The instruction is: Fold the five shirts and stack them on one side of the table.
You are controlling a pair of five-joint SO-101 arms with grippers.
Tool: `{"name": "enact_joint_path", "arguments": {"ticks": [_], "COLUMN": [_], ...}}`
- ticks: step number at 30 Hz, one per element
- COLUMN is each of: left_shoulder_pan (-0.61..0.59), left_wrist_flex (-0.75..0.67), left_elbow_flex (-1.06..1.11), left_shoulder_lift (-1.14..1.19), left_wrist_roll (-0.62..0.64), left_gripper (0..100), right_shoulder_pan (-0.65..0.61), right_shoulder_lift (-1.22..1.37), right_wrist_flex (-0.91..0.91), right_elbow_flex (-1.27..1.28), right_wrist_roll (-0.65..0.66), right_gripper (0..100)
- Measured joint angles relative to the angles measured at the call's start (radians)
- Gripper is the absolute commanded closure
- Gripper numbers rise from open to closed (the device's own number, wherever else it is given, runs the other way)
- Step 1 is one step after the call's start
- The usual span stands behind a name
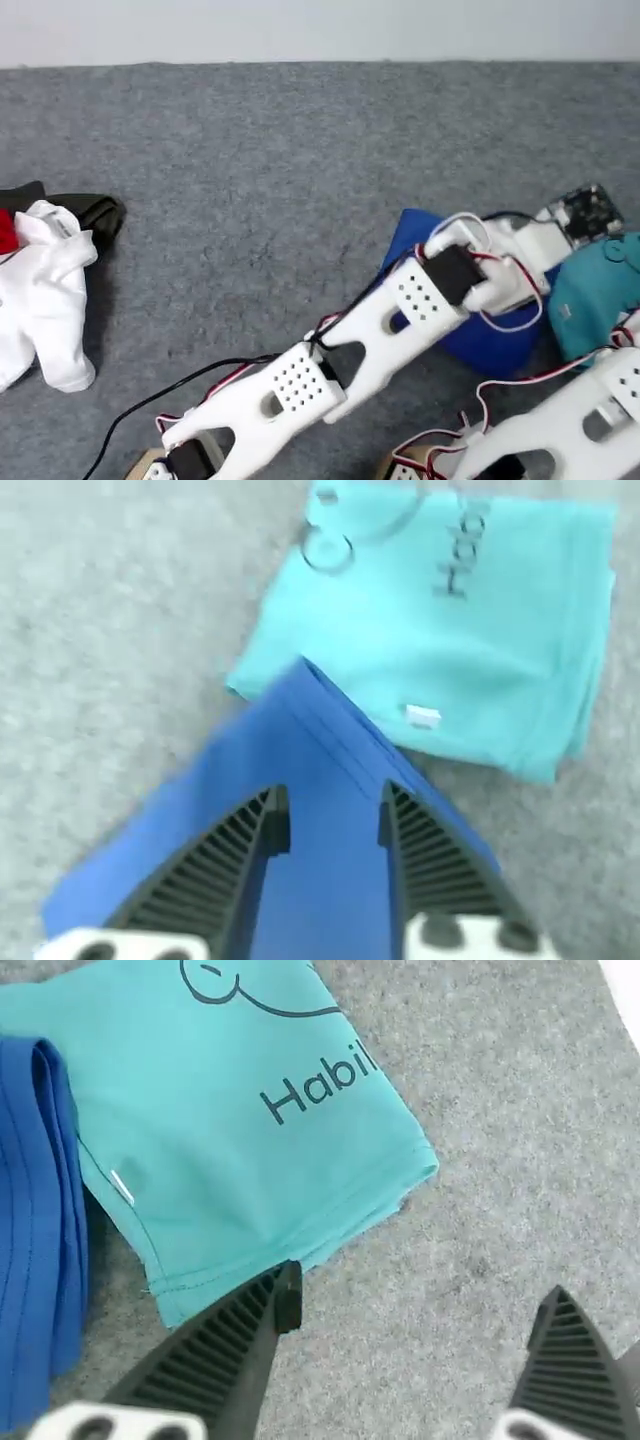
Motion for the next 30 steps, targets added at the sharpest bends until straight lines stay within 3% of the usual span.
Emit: {"name": "enact_joint_path", "arguments": {"ticks": [5,12,15,30], "left_shoulder_pan": [-0.074,-0.261,-0.296,-0.31], "left_wrist_flex": [0.002,0.087,0.115,0.121], "left_elbow_flex": [0.0,0.0,0.0,0.0], "left_shoulder_lift": [-0.068,-0.184,-0.226,-0.244], "left_wrist_roll": [0.0,0.0,0.0,0.0], "left_gripper": [85,85,85,85], "right_shoulder_pan": [-0.068,-0.422,-0.503,-0.534], "right_shoulder_lift": [0.0,0.002,0.023,0.057], "right_wrist_flex": [0.066,0.106,0.043,-0.104], "right_elbow_flex": [0.0,0.032,0.103,0.318], "right_wrist_roll": [-0.002,-0.043,-0.095,-0.115], "right_gripper": [63.0,63.0,63.0,63.0]}}
